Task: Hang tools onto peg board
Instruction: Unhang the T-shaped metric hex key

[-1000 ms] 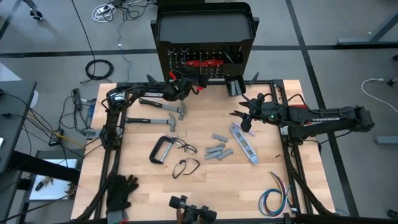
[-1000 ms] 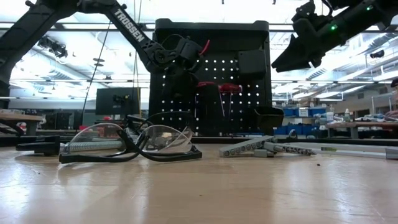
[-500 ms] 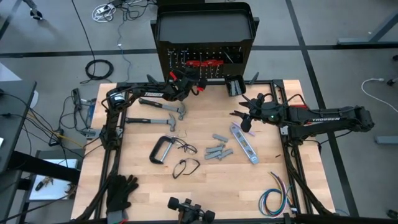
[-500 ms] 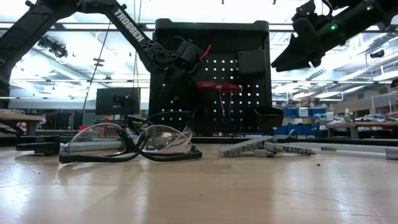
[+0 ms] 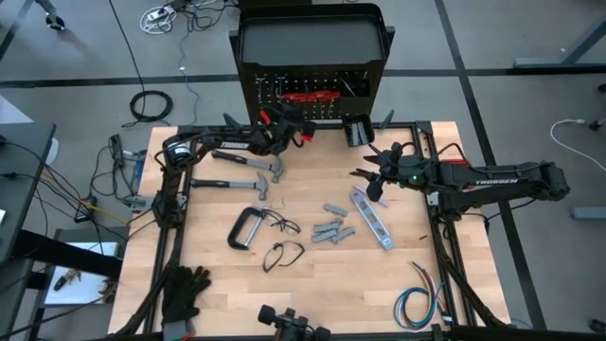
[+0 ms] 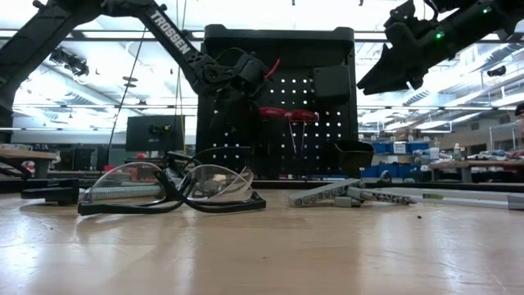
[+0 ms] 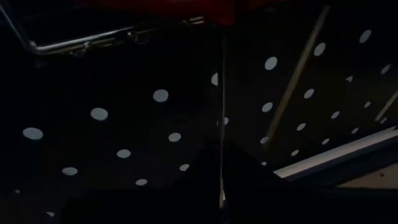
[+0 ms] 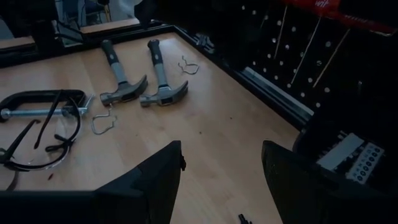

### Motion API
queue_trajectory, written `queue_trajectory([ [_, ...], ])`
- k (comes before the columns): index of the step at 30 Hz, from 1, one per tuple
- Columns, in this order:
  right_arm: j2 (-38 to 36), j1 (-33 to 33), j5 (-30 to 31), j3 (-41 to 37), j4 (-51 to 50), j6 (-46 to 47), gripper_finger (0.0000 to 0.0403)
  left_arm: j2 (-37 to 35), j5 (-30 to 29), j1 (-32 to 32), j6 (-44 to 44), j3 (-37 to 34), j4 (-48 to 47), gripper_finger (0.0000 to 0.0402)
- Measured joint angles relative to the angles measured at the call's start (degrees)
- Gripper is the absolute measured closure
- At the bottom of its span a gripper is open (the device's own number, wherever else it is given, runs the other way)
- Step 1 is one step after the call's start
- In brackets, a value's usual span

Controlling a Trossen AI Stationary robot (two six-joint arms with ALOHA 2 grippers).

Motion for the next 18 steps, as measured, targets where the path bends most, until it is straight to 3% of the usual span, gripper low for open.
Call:
queue_trajectory([
  [8,0.0,0.1,-1.3,0.0,-0.3,0.6,0.0173,-0.7,-4.7,-1.8,1.7,-0.1,0.1,0.0401],
  [18,0.0,1.7,-1.4,0.0,-0.2,0.6,0.0173,-1.6,-5.3,-2.6,1.8,-0.1,0.6,0.0401],
])
